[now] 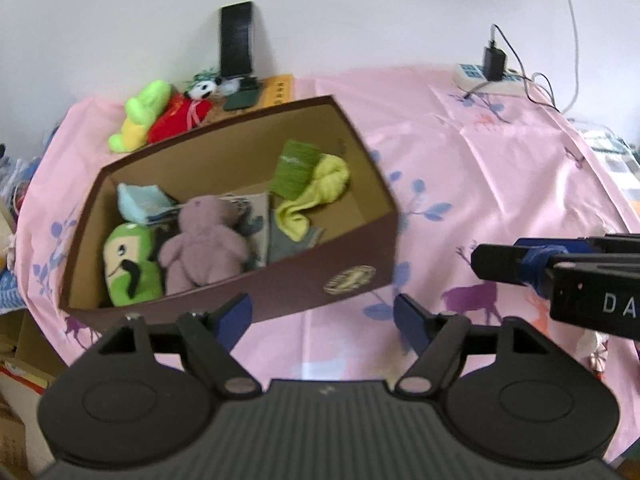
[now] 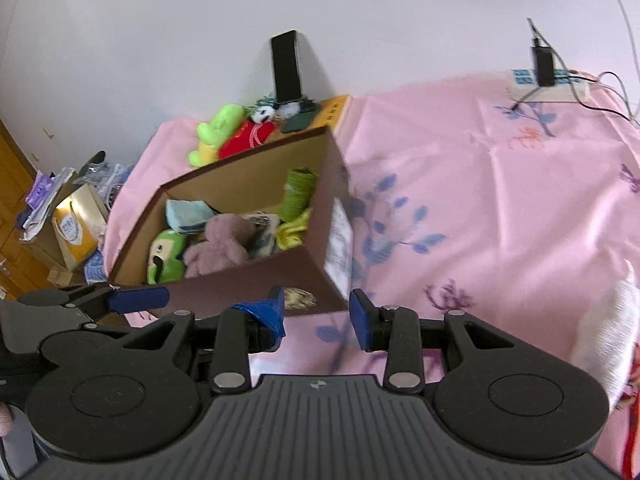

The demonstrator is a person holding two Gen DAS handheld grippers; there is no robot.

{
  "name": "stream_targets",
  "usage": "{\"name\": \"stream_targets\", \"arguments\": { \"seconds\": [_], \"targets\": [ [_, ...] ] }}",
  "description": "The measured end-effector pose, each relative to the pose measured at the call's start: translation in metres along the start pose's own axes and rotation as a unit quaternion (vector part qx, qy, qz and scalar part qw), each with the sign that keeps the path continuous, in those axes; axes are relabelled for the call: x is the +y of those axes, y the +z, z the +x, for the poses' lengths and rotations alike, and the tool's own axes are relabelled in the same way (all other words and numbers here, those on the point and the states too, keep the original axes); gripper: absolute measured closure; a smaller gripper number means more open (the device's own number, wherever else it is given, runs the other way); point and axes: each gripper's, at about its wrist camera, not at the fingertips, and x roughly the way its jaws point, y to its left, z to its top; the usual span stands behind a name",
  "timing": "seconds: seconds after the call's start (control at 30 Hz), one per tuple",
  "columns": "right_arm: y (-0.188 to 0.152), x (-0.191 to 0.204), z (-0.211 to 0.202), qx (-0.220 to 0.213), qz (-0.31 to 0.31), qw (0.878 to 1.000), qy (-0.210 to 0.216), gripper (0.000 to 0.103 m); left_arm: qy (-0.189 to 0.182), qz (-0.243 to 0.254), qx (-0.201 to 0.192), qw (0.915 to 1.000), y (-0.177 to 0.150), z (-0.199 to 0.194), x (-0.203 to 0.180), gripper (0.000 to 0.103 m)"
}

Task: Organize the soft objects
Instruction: 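Move the open right gripper back to the white towel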

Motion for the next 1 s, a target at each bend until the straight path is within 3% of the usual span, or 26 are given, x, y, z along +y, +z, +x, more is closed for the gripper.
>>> {"name": "stream_targets", "arguments": {
  "seconds": [0.17,0.33,0.7,0.87,1.0],
  "targets": [
    [-0.010,-0.031,-0.014,-0.001,0.008,1.000,-0.029,0.084,-0.021,0.020,0.012,0.9995,0.000,0.009,-0.036,0.026],
    [-0.022,-0.077,-0.033,0.000,0.054,0.997,-0.061,0.084,-0.063,0.045,0.029,0.9966,-0.001,0.021,-0.076,0.025],
    [-0.027,-0.177,-0.081,-0.037,0.180,0.975,-0.125,0.084,-0.183,0.108,0.038,0.9763,0.005,0.042,-0.166,0.018],
    [-0.025,-0.207,-0.084,-0.032,0.220,0.967,-0.122,0.084,-0.220,0.109,0.043,0.9684,0.013,0.055,-0.187,0.018],
    [-0.023,-0.221,-0.070,-0.006,0.240,0.966,-0.094,0.084,-0.253,0.116,0.048,0.9592,0.018,0.069,-0.204,0.018]
  ]
}}
